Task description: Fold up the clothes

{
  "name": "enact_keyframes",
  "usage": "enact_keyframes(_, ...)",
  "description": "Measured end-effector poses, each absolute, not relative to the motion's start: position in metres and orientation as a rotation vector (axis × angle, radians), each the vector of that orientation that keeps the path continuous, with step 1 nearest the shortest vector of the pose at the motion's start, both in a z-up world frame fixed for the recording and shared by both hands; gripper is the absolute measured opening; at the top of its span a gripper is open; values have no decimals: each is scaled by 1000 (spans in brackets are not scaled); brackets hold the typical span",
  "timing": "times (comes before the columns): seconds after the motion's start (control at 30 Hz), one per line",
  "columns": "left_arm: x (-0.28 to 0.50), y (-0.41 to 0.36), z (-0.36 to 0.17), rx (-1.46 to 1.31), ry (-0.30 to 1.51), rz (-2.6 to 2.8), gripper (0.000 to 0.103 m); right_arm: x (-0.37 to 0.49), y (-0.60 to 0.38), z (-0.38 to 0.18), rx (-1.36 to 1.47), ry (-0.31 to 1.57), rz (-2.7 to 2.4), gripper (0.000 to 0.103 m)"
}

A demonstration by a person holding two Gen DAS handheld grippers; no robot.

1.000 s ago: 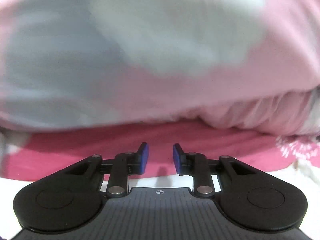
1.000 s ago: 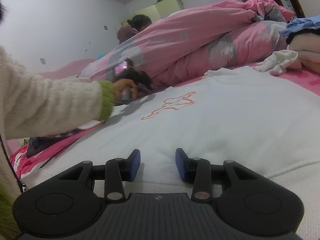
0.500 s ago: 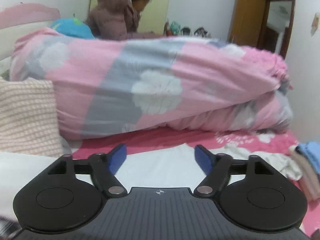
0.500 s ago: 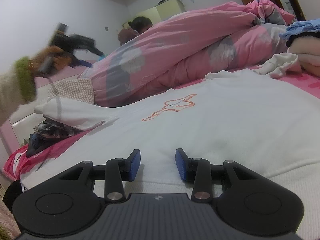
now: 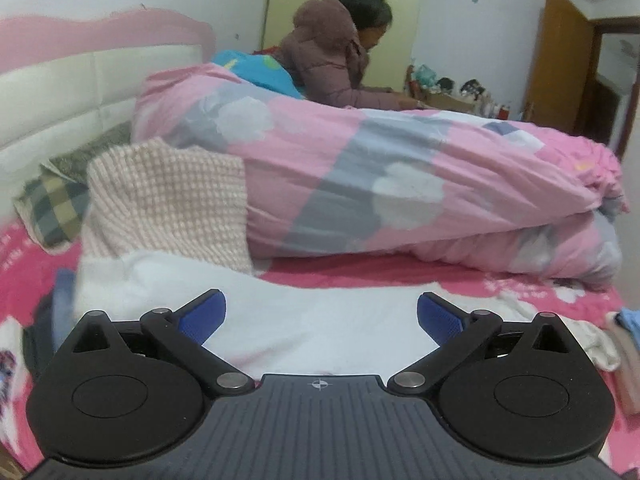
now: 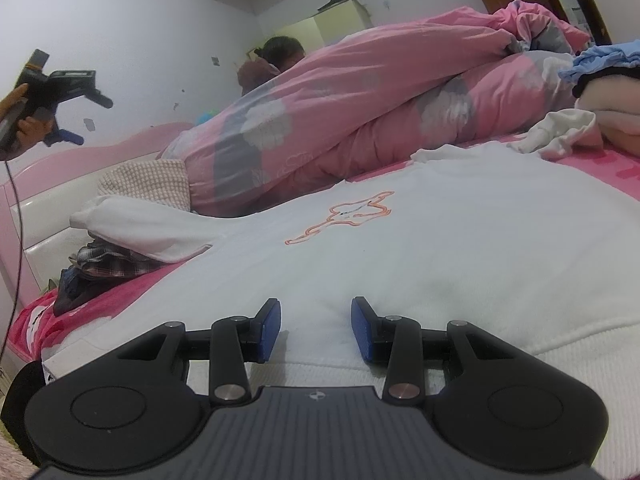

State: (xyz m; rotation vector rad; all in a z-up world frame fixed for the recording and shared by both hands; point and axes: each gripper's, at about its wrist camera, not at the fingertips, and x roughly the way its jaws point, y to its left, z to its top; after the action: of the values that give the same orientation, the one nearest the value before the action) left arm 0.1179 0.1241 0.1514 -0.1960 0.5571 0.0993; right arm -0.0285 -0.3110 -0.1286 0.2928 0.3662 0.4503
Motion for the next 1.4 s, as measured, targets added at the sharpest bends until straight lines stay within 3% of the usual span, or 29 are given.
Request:
enact_keyframes(0.5, 101, 66, 52, -274, 689, -62, 103, -29, -310, -128, 291, 364, 450, 41)
enact_keyframes(1.4, 96, 57, 35, -287, 708, -87, 103, -30, -311, -127, 292, 364, 451, 41)
